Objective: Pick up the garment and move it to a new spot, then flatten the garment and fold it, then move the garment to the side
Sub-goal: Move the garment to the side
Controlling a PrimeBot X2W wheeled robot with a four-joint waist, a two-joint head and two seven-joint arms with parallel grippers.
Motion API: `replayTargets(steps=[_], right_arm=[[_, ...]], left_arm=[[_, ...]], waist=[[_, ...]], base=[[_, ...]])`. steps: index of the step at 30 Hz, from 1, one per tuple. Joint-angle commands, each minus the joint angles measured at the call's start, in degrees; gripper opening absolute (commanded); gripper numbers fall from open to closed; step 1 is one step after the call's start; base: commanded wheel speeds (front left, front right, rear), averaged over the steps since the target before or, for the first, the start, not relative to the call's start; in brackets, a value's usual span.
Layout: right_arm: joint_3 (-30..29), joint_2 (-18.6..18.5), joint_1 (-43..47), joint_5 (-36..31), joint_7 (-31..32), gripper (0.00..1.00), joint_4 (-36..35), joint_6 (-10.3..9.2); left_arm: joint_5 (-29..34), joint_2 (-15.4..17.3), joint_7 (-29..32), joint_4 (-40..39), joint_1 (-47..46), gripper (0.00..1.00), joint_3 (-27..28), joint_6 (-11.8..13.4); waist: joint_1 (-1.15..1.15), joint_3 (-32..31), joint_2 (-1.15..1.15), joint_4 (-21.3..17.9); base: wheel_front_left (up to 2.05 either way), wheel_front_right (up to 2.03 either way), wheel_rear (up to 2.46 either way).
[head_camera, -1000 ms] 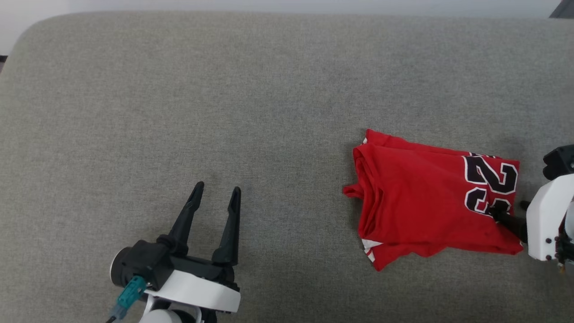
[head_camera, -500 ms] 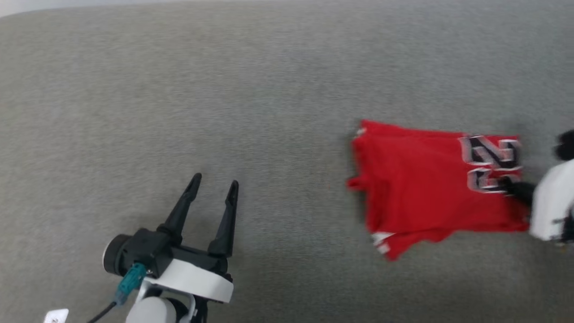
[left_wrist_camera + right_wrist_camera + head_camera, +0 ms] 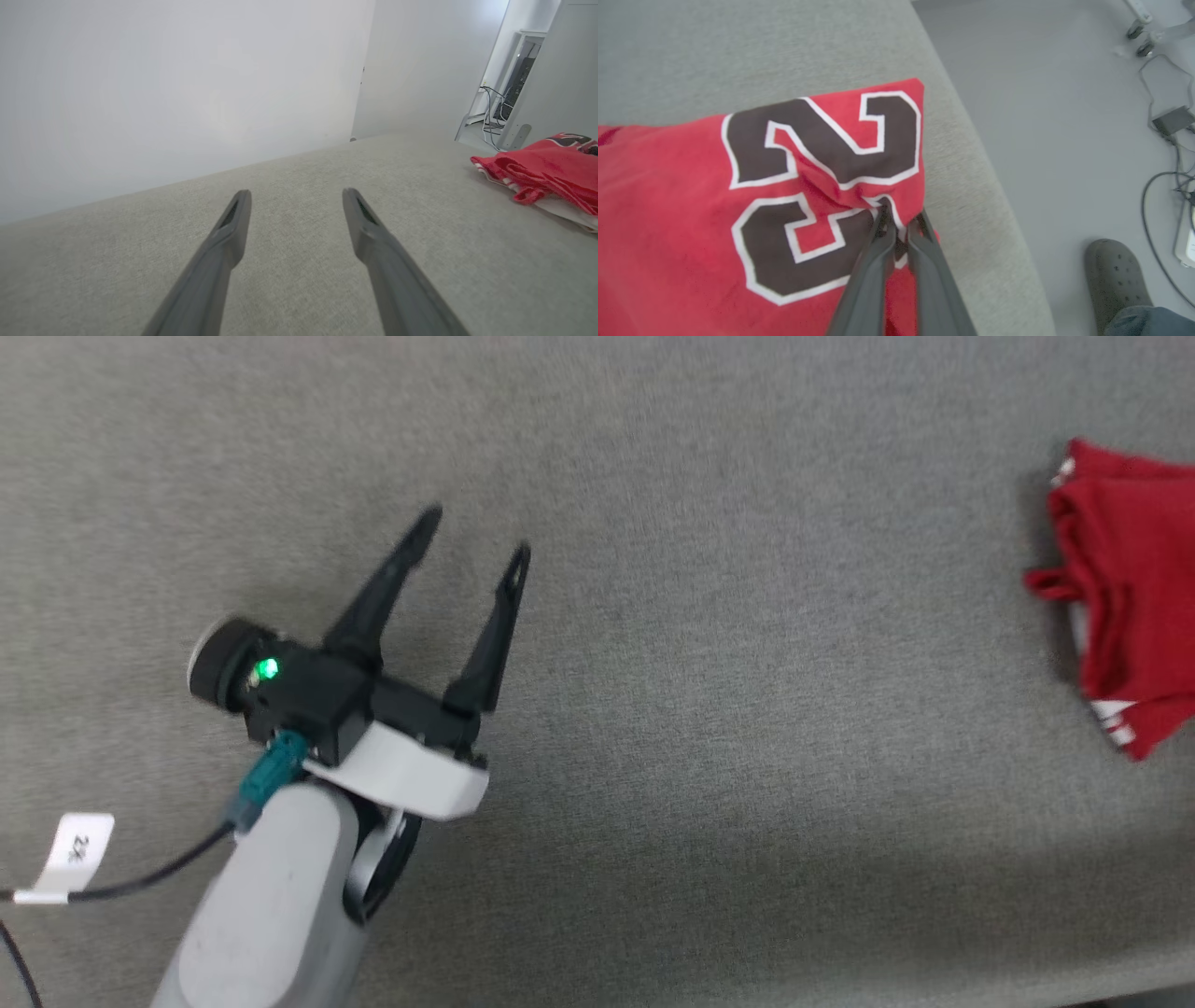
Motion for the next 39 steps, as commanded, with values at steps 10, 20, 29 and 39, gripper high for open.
replayTargets(steps=[10,20,29,39], right_arm=[[0.67,0.82,-12.79,-7.45,-13.71,0.00,14.28,-0.03],[6.43,1.61,-15.04,-10.01,-23.11,1.00,21.55,-0.03],[18.86,4.56,-7.68,-6.59,-34.77,1.00,12.22,-0.02],[29.58,10.04,2.72,-4.00,-39.50,1.00,3.30,-0.03]], left_arm=[[-0.29,1.73,-0.28,-0.63,-9.22,1.00,-3.32,0.05],[-1.65,0.48,-0.28,-0.57,-4.16,1.00,-0.50,0.05],[-4.48,-0.97,-0.28,2.97,5.78,1.00,2.29,0.04],[-7.30,-2.50,-0.21,7.06,16.31,1.00,6.99,0.04]], waist=[[0.00,7.33,0.00,-1.26],[0.00,1.07,0.00,-0.55],[0.00,-10.10,0.00,2.49],[0.00,-20.13,0.00,6.38]], base=[[0.00,0.00,0.00],[0.00,0.00,0.00],[0.00,0.00,0.00],[0.00,0.00,0.00]])
